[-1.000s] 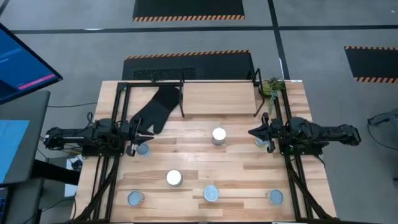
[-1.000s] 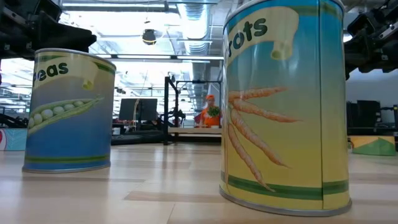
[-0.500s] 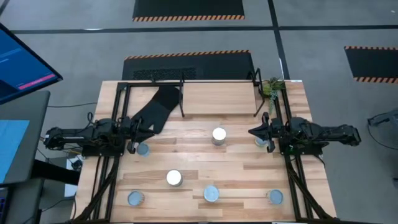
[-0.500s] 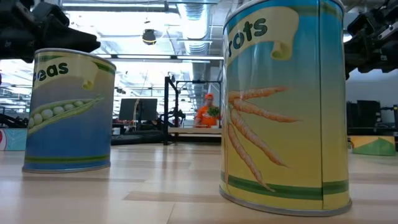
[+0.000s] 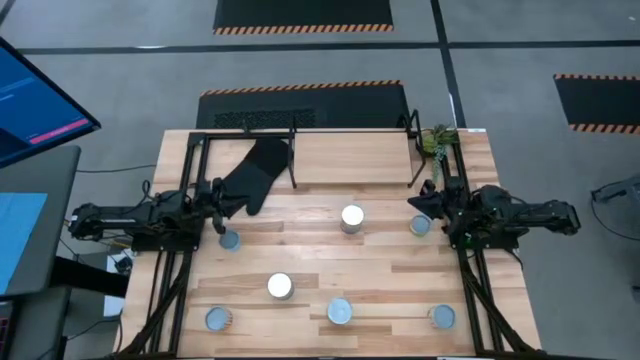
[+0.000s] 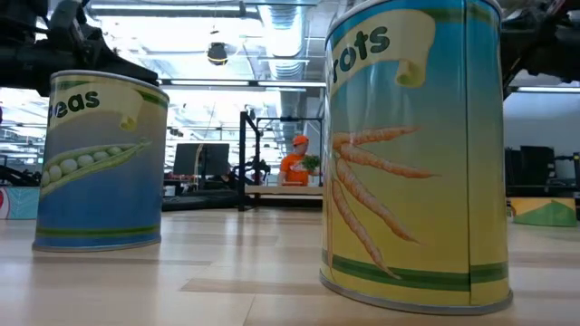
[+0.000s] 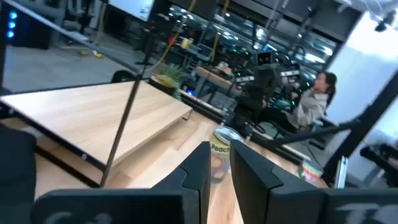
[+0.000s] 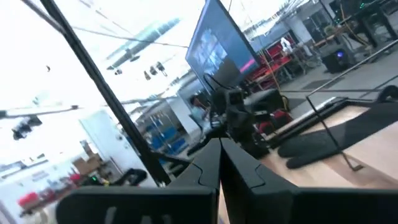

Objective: Pick and place cans onto a shelf
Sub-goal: Put the canned mushroom on the shelf

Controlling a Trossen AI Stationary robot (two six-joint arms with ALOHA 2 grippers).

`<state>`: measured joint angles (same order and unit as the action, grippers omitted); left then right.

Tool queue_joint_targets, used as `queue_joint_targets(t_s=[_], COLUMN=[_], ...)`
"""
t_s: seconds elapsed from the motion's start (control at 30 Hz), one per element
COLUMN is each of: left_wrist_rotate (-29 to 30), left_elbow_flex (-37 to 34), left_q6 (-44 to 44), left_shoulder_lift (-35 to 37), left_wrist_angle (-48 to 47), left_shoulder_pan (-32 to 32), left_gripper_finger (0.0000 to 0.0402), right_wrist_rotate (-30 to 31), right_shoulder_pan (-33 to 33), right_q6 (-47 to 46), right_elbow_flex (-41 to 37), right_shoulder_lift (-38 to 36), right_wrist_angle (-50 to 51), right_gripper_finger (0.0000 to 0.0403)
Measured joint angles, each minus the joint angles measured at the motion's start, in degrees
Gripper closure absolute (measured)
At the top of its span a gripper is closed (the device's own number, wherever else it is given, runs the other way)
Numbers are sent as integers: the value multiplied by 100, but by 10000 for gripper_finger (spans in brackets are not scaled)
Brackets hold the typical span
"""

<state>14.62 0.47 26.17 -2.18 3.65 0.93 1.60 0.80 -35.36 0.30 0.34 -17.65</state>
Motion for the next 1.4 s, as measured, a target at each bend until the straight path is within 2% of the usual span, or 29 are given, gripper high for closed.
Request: queue_joint_targets(t_s=[0.17, 0.3, 0.4, 0.47, 0.6, 0.77, 0.93, 1.07, 1.17, 1.4], left_wrist_rotate=[287, 367, 375, 377, 381, 384, 410, 410, 417, 425], left_elbow_flex=[1, 1, 1, 0, 0, 0, 2, 2, 1, 1], left_q6=[745, 1149, 1026, 846, 793, 798, 804, 797, 771, 754], left_shoulder_lift=[-19, -19, -19, -19, -19, -19, -19, -19, -19, -19], left_wrist_angle=[230, 664, 900, 915, 838, 701, 574, 565, 565, 559], left_shoulder_pan=[0, 0, 0, 0, 0, 0, 0, 0, 0, 0], left_gripper_finger=[352, 352, 352, 352, 352, 352, 352, 352, 352, 352], right_wrist_rotate=[216, 330, 343, 333, 311, 510, 601, 599, 601, 344], right_shoulder_pan=[0, 0, -2, -6, -4, 5, 5, 13, 15, 250], right_q6=[-131, 604, 1180, 1272, 783, 495, 626, 668, 628, 551], right_elbow_flex=[2, 61, 369, 688, 1588, 3447, 5122, 5804, 5763, 5258], right_shoulder_lift=[1, 6, 228, 496, 1407, 2577, 3905, 4762, 5214, 5676], right_wrist_angle=[-672, -1737, -1847, -1537, 530, 3945, 6656, 8824, 9498, 9446], right_gripper_finger=[369, 369, 369, 369, 369, 374, 391, 390, 376, 345])
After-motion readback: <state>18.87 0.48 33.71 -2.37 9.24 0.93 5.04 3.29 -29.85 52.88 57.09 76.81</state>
